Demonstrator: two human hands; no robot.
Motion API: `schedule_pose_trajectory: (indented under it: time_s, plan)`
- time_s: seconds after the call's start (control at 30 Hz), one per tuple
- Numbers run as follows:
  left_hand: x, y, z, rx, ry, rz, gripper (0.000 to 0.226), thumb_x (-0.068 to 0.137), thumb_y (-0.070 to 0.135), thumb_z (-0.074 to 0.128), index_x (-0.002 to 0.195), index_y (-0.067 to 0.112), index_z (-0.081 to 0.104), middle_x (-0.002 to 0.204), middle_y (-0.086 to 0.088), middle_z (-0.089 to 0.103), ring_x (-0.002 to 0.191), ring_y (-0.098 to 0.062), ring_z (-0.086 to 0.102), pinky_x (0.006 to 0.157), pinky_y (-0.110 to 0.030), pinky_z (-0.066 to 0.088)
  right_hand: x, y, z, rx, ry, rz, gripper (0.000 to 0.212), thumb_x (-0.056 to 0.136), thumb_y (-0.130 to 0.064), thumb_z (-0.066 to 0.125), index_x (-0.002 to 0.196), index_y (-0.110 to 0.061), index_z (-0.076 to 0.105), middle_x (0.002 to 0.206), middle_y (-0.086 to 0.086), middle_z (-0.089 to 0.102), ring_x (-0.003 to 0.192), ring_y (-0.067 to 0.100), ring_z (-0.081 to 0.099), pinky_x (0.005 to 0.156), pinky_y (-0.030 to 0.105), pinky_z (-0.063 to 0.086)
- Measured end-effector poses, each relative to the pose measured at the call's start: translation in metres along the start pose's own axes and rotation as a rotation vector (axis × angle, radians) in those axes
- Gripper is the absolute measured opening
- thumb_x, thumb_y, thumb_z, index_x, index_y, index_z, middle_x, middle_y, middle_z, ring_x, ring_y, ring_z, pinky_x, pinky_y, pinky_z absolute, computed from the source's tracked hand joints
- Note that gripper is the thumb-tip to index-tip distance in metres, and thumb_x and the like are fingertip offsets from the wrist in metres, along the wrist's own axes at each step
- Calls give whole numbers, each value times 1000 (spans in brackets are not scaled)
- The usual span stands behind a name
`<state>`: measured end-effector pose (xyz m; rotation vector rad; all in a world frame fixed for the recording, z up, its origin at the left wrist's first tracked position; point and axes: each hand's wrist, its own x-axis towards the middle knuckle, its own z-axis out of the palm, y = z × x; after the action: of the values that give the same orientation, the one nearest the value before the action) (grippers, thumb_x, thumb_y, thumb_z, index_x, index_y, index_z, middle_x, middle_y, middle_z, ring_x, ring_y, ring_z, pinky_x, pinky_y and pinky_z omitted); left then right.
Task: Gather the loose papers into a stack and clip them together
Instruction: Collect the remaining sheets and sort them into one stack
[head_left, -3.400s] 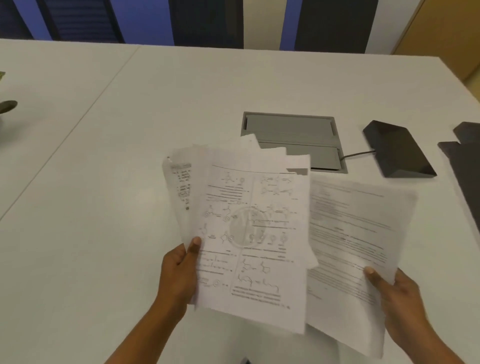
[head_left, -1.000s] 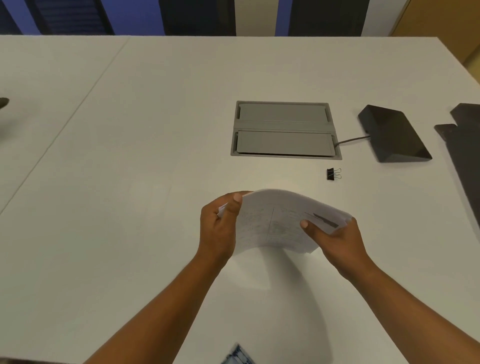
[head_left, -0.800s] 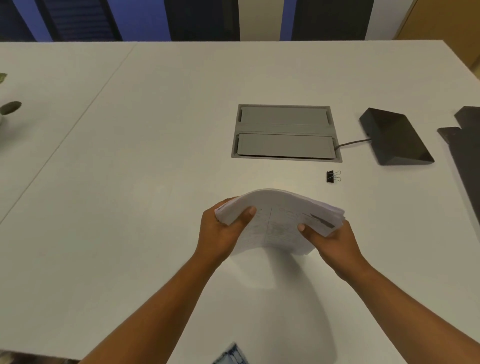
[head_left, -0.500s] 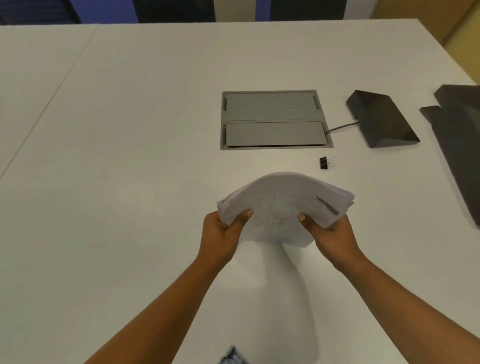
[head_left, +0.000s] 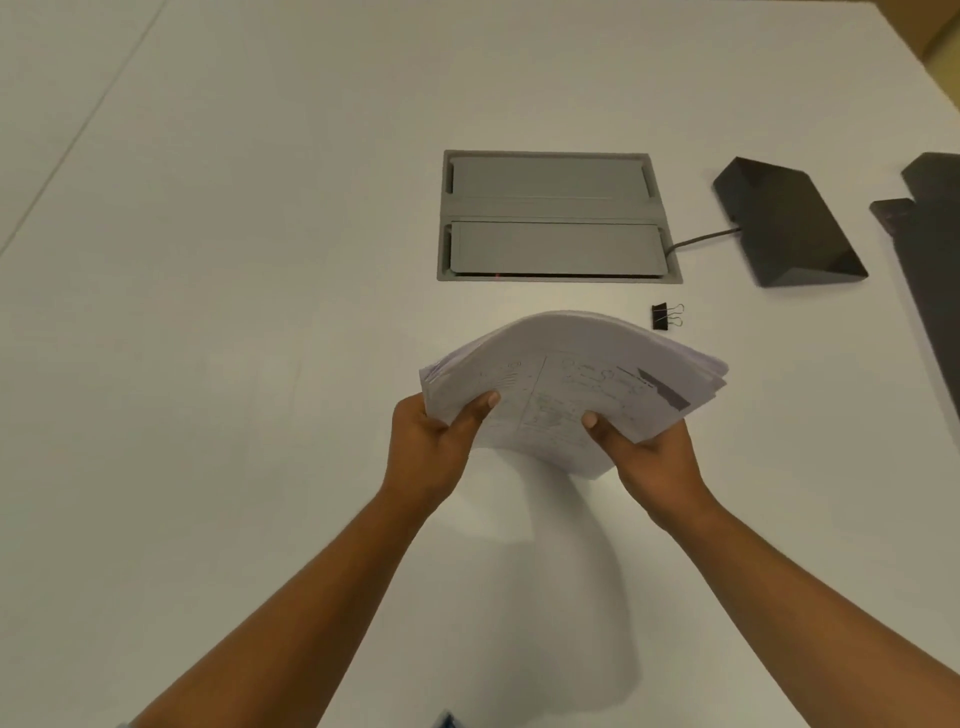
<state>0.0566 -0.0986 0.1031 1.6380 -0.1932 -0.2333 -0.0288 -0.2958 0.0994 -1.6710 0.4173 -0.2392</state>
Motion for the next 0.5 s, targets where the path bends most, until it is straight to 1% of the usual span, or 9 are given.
schedule_pose_trajectory:
  time_s: [0.03, 0.1, 0.17, 0.23, 0.3, 0.33, 0.4, 0.47, 0.5]
  plan:
    - [0, 2, 1, -6, 9, 16, 46, 85, 12, 75, 90, 57, 68, 88, 33, 72, 91, 7, 69, 78, -23, 61, 2, 0, -2, 18, -2, -10, 44, 84, -12, 70, 110, -46, 60, 107, -16, 70, 106, 6, 64, 84, 28, 57]
    - [0, 0, 3, -31, 27, 42, 45, 83, 9, 76, 94, 52, 67, 89, 32, 72, 93, 6, 68, 75, -19, 59, 4, 1, -6, 37, -7, -18, 42, 84, -10, 70, 114, -36, 59, 104, -16, 70, 103, 3, 64, 80, 22, 56]
    - [-3, -8, 6, -30, 33, 24, 42, 81, 11, 79, 102, 45, 64, 92, 23, 73, 96, -4, 69, 73, -21, 60, 7, 6, -8, 18, -29, -6, 43, 83, -10, 71, 115, -35, 58, 105, -14, 69, 101, 1, 64, 78, 20, 56]
    - [-5, -20, 10, -23, 26, -35, 36, 81, 16, 79, 98, 46, 69, 92, 11, 75, 94, -14, 71, 72, -32, 63, 9, 15, -8, 8, -57, 30, 46, 83, -12, 72, 118, -36, 56, 112, -9, 66, 103, 2, 63, 82, 25, 57]
    - [-6, -27, 14, -23, 31, -84, 35, 83, 19, 78, 97, 51, 70, 95, 7, 75, 89, -16, 72, 74, -47, 63, 11, 23, -9, 5, -83, 53, 47, 83, -14, 73, 122, -33, 55, 116, -5, 65, 107, 7, 62, 86, 33, 58]
    - [-5, -29, 15, -30, 32, -97, 36, 83, 21, 77, 99, 52, 70, 97, 7, 75, 90, -16, 72, 75, -49, 63, 13, 26, -10, 5, -88, 61, 48, 83, -15, 73, 123, -34, 55, 117, -4, 65, 109, 9, 62, 87, 37, 58]
    - [-3, -31, 17, -32, 30, -118, 36, 84, 21, 76, 102, 51, 69, 99, 8, 75, 91, -15, 72, 77, -48, 63, 15, 31, -9, -6, -85, 77, 48, 83, -18, 73, 117, -47, 57, 116, -7, 66, 109, 9, 62, 87, 39, 58]
    - [0, -35, 18, -30, 27, -140, 32, 85, 18, 76, 98, 47, 71, 96, 12, 76, 89, -12, 72, 76, -44, 63, 17, 30, -7, -31, -89, 92, 50, 84, -20, 71, 105, -63, 56, 112, -13, 67, 105, 3, 62, 87, 36, 58]
    - [1, -34, 18, -27, 26, -155, 30, 85, 16, 76, 96, 44, 71, 93, 16, 76, 87, -9, 72, 75, -41, 63, 18, 30, -7, -42, -93, 99, 51, 85, -20, 70, 102, -66, 55, 111, -16, 67, 104, 0, 62, 87, 34, 57]
